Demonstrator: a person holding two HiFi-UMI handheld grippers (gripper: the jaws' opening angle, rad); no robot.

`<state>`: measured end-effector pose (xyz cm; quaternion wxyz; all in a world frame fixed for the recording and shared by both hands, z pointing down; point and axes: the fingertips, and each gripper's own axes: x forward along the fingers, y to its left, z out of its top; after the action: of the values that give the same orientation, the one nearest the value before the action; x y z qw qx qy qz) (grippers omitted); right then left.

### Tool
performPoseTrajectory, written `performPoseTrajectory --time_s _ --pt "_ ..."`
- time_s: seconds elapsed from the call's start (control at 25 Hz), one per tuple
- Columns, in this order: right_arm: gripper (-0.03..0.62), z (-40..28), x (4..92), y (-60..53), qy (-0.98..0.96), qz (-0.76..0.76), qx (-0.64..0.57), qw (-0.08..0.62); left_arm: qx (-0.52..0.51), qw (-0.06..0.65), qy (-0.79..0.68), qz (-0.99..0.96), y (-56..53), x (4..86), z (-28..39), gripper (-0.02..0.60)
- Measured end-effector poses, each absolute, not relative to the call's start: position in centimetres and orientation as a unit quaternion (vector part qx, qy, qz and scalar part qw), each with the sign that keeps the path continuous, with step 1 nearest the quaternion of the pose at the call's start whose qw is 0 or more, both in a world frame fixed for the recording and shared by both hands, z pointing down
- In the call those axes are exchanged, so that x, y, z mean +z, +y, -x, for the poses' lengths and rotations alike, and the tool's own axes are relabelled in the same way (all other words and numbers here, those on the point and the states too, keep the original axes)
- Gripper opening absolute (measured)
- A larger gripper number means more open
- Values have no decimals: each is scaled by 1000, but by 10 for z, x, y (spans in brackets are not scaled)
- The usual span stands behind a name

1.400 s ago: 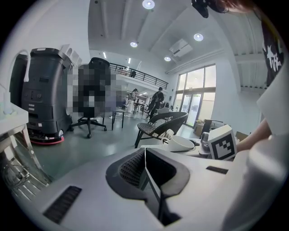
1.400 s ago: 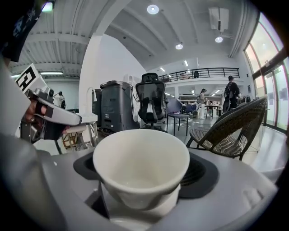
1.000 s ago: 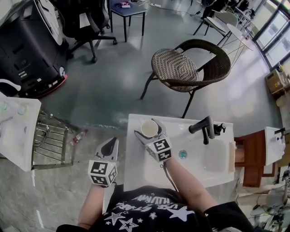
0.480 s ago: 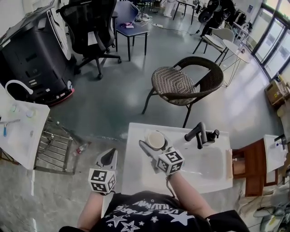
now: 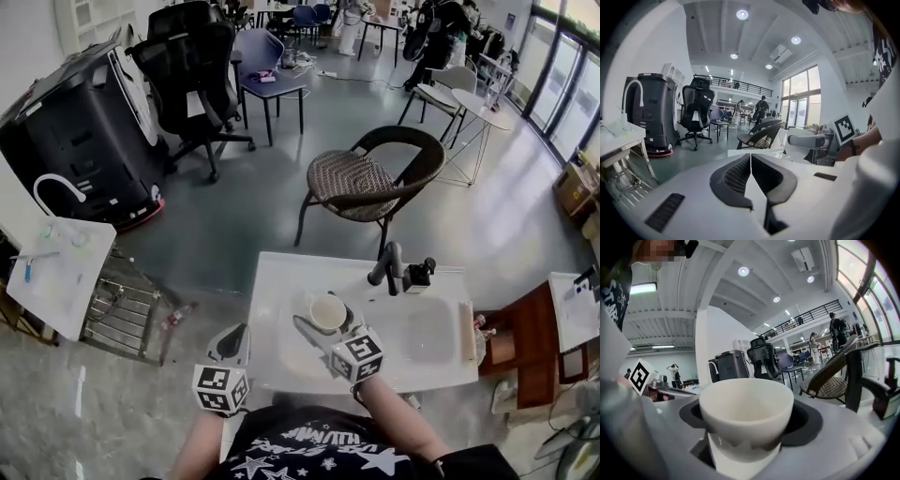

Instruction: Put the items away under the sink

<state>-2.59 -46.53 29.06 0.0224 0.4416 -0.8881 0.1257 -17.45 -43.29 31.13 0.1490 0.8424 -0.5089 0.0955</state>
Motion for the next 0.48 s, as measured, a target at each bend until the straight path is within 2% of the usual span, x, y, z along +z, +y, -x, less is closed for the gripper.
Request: performPoseTrajectory --time_s 0.48 --pt "410 -70 291 -350 -894 -423 144 -1 88 145 -522 -836 -325 311 82 12"
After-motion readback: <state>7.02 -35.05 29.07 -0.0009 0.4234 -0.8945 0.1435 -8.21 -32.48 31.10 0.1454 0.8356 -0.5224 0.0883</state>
